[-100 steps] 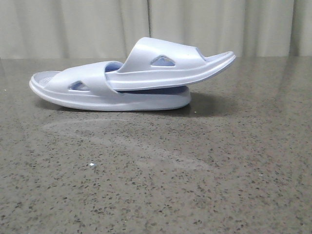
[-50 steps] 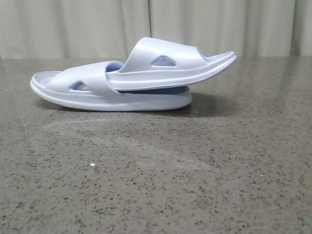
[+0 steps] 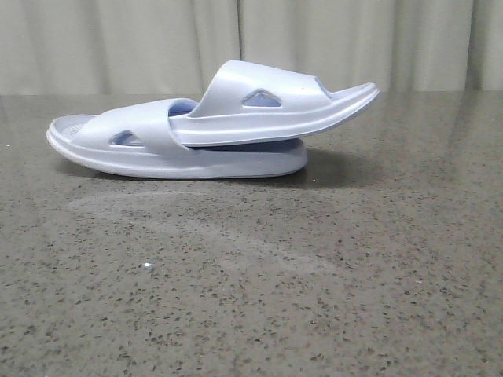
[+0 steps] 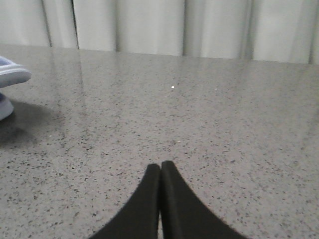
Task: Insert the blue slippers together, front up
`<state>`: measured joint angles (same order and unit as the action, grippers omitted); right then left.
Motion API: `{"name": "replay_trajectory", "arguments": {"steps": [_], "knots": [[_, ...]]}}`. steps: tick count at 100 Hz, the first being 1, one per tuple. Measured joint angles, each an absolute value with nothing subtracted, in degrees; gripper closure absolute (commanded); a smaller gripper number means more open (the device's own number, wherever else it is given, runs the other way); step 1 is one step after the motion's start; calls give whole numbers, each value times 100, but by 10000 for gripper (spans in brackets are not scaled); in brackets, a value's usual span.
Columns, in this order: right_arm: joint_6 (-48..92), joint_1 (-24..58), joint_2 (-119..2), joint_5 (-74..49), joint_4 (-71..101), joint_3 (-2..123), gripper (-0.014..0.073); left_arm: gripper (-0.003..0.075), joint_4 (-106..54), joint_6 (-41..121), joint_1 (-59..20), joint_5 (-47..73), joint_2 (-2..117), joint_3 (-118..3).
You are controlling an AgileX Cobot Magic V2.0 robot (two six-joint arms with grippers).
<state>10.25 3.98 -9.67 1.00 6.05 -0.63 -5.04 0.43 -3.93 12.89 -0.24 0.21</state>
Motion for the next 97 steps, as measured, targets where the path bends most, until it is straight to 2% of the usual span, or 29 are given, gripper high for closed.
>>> {"name": "replay_trajectory", "arguments": {"steps": [27, 97], "knots": [[987, 94, -179, -933, 458, -63, 673, 705, -504, 43, -393, 1289, -24, 21], [979, 94, -100, -987, 427, -63, 673, 705, -504, 43, -393, 1289, -24, 21]]}}
